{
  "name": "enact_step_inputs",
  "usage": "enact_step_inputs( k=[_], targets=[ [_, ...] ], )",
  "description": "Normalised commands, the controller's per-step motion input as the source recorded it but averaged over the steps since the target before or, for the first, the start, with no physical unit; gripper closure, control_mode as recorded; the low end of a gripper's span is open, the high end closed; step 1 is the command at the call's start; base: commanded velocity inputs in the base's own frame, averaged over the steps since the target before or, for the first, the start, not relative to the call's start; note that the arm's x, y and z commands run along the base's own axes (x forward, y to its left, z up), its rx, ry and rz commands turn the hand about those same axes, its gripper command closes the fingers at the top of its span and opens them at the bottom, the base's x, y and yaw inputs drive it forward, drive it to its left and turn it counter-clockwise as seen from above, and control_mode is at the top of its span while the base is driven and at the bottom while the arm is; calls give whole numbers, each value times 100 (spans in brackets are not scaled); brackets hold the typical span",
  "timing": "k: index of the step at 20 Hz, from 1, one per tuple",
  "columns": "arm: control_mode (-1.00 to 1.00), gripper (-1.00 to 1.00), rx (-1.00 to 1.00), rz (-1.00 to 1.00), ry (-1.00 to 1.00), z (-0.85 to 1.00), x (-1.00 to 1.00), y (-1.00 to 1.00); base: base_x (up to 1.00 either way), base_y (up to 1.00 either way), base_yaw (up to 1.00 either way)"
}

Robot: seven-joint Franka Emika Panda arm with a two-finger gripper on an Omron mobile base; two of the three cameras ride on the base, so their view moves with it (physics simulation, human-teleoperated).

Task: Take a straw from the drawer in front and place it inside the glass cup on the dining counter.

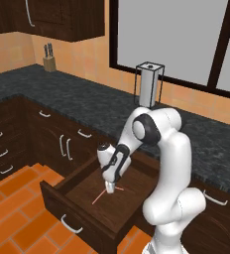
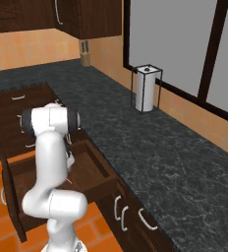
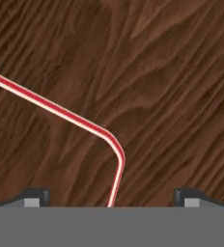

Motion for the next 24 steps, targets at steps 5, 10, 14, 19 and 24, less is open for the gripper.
enact_step_inputs(
  k=[5,10,14,19,24],
  targets=[
    [-100,-100,0,0,-8,-40,5,0,0,0,0],
    [-100,-100,2,0,-9,-50,0,-9,0,0,0],
    [-100,100,3,0,2,-74,-12,-4,0,0,0],
    [-100,100,16,0,28,-100,-24,-1,0,0,0],
    [-100,100,19,5,27,-100,-54,0,0,0,0]
  ],
)
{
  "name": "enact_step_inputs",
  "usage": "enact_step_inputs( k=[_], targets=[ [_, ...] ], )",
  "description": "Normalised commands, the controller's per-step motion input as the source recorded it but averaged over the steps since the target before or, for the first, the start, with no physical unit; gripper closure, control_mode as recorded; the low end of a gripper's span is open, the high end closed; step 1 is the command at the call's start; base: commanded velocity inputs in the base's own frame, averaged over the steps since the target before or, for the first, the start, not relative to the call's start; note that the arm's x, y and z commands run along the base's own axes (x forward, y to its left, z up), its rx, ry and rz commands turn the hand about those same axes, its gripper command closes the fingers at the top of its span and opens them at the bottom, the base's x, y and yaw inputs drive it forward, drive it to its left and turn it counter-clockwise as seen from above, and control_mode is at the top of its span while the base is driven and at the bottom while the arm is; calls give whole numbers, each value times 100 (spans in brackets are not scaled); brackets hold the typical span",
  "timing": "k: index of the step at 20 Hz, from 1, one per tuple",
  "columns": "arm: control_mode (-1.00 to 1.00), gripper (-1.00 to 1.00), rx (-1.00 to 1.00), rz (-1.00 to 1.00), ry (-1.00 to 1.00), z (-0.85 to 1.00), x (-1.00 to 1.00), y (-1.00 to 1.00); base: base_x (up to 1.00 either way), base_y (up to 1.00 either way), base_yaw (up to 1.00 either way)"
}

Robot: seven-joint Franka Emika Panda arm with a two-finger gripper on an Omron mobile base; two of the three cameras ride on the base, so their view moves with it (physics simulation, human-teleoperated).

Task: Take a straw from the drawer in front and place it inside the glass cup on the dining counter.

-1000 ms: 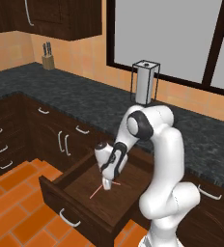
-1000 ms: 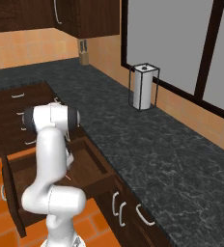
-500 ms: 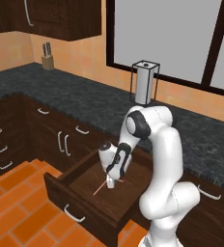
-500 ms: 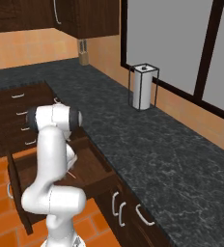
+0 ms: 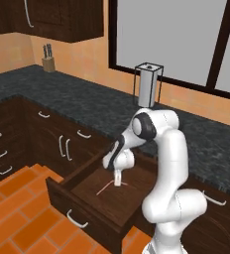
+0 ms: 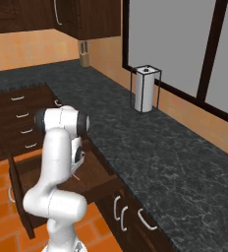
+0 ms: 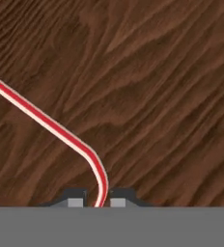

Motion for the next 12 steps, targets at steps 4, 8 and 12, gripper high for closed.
enact_step_inputs(
  k=[4,8,12],
  targets=[
    [-100,100,5,10,6,-100,-97,13,0,0,0],
    [-100,100,1,7,-12,-46,-100,44,0,0,0],
    [-100,100,14,0,-42,90,-95,54,0,0,0]
  ],
)
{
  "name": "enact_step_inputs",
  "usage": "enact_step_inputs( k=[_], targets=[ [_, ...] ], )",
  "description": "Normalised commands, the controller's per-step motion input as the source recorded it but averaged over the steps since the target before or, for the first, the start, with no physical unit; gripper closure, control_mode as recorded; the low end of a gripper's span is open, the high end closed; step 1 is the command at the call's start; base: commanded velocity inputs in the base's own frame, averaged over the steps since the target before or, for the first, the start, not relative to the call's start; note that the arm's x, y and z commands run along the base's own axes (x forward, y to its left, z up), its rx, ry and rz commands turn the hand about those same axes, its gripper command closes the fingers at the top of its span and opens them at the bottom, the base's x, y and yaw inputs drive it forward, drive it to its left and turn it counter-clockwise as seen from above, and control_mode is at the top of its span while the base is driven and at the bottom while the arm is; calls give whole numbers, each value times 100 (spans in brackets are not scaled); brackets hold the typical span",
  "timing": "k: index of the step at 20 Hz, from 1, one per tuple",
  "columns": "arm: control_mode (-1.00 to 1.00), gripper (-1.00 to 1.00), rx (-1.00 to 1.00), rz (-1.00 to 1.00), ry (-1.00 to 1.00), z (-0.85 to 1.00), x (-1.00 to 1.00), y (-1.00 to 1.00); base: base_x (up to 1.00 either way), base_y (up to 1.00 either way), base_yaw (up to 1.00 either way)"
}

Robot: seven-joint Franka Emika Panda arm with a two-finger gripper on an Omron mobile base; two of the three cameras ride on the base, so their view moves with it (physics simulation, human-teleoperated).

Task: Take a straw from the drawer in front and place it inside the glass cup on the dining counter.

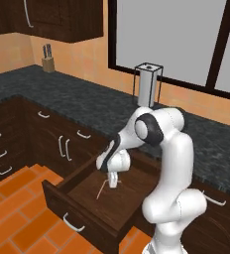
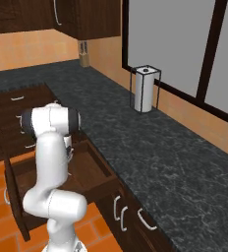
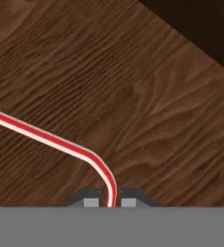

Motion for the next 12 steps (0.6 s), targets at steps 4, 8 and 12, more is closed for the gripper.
enact_step_inputs(
  k=[4,8,12],
  targets=[
    [-100,100,21,0,-35,100,-48,16,0,0,0],
    [-100,100,20,0,-38,100,-33,-8,0,0,0],
    [-100,100,27,0,-38,100,-21,-16,0,0,0]
  ],
)
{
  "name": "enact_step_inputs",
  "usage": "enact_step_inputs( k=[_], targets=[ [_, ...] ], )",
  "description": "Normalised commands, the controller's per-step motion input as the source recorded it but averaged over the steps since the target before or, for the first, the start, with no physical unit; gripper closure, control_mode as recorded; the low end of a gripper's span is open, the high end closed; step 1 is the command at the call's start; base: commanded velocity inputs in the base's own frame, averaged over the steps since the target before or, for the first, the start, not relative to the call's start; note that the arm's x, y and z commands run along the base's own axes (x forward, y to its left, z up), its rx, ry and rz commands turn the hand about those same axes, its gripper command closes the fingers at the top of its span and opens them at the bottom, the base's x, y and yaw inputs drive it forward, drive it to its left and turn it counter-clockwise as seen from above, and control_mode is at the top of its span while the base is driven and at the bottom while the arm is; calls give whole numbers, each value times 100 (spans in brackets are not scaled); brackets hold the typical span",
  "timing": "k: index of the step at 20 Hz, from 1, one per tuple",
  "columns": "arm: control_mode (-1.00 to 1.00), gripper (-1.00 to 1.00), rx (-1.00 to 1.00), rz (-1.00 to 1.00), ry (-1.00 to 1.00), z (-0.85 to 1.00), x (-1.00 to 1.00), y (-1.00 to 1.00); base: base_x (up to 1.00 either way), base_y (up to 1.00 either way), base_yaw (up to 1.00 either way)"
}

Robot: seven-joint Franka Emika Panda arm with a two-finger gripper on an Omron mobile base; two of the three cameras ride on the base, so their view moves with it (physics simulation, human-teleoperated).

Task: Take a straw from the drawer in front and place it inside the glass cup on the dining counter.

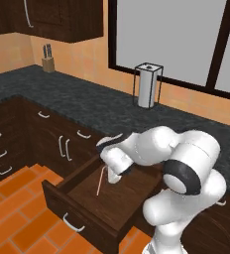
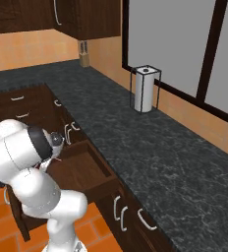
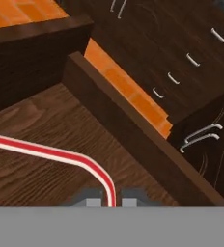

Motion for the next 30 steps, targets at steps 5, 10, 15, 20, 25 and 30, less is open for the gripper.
enact_step_inputs(
  k=[5,10,15,20,25,30],
  targets=[
    [-100,100,27,0,-34,100,-13,-68,0,0,0],
    [-100,100,10,5,-24,100,-3,-80,0,0,0],
    [-100,100,-3,22,-15,100,0,-85,0,0,0],
    [-100,100,-26,32,-22,88,-5,-100,0,0,0],
    [-100,100,-57,33,-24,33,-39,-71,0,0,0],
    [-100,100,-60,24,-53,4,-38,7,0,0,0]
  ],
)
